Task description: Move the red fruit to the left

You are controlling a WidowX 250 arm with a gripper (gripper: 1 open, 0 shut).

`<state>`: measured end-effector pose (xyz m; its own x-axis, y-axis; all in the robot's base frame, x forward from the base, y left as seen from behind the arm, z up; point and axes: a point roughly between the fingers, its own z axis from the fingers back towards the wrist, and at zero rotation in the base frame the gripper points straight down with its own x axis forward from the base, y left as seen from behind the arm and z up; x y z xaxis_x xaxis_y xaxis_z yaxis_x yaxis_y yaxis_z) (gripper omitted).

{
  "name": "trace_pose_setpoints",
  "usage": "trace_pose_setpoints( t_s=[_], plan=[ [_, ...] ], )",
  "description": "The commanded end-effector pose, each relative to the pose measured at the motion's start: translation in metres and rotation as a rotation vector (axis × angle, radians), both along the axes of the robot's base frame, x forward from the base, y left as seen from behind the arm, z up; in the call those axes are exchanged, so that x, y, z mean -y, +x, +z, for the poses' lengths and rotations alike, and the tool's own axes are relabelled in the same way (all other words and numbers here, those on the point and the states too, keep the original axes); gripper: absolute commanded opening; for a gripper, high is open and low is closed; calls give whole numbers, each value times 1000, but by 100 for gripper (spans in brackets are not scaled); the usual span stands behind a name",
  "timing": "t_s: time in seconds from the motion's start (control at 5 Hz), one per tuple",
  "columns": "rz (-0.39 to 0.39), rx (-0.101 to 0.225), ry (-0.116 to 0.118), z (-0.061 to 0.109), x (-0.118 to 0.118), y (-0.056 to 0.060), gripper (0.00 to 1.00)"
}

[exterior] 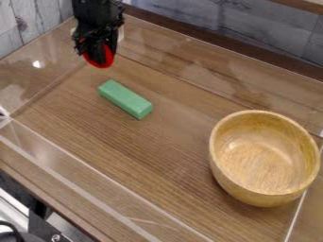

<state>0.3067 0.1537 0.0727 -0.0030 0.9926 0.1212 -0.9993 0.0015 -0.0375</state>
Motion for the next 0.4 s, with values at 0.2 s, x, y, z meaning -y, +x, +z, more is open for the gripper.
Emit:
trace_pose_setpoints(
  t_s=[0.2],
  plan=[
    [4, 53, 47, 11, -22, 14, 0]
  ],
)
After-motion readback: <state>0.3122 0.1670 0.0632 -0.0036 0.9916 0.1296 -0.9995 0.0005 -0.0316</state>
